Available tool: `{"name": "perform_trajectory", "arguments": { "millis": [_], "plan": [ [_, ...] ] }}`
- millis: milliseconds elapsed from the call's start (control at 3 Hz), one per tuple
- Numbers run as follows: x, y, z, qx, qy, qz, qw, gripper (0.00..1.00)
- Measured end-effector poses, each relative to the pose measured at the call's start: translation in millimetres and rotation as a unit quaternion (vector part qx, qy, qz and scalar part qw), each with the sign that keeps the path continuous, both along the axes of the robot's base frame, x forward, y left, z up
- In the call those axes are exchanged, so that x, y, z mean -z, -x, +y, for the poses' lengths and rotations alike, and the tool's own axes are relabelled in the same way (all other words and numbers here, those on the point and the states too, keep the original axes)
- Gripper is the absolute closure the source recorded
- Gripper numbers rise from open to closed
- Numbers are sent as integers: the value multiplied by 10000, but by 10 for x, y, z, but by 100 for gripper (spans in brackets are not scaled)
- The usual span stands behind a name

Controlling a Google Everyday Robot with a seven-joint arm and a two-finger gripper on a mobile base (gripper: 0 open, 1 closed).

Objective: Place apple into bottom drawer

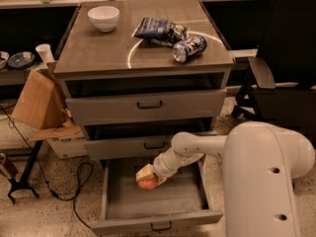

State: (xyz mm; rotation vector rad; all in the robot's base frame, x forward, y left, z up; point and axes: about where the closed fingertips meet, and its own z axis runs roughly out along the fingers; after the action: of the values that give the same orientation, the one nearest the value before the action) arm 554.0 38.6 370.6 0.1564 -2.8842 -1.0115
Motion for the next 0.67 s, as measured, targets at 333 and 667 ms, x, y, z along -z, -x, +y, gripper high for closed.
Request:
{"name": "perform_trajectory", "arguments": {
  "millis": [333, 667],
  "plan": [
    [508, 19, -11, 312, -238, 398, 9984, 100],
    [948, 12, 65, 594, -488, 750, 9942, 100]
  ]
}}
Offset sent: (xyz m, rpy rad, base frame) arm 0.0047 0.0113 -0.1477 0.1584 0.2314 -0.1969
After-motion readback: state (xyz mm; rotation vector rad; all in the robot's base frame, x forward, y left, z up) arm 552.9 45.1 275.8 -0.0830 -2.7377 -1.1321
